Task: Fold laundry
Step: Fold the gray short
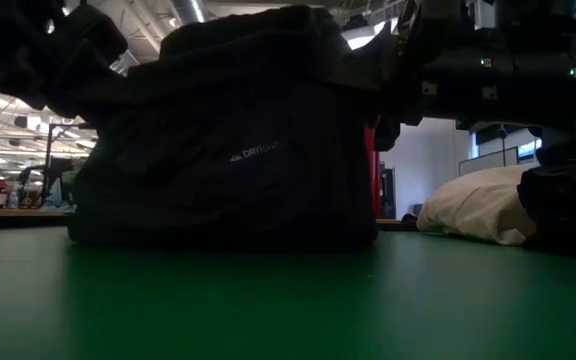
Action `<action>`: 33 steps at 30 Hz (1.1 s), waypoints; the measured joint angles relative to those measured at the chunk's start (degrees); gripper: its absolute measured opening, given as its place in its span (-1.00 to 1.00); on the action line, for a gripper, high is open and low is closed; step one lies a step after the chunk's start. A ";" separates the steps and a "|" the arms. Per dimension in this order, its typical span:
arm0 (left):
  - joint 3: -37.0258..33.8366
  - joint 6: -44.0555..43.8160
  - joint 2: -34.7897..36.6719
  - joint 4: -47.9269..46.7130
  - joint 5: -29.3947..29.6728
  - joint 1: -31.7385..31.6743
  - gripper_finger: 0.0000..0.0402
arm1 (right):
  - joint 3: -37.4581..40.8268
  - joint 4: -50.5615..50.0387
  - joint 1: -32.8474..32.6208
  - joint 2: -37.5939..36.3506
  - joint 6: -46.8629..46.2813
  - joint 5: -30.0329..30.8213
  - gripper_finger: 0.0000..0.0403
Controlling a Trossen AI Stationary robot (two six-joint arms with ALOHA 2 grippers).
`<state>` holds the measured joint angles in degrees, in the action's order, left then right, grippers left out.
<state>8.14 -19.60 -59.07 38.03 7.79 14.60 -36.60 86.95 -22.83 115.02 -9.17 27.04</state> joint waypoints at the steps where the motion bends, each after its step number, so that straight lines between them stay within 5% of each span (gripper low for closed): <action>1: -0.54 -0.33 0.00 0.76 -0.02 -0.27 -0.89 | 0.00 -0.07 0.00 0.00 0.00 0.39 -0.95; 33: -2.47 -0.82 -0.02 1.67 -0.24 -1.11 -0.89 | -0.04 -1.47 3.74 0.02 -2.50 -1.10 -0.95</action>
<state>5.67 -20.43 -59.09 39.70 7.55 13.50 -36.64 85.47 -19.09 115.04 -11.66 25.93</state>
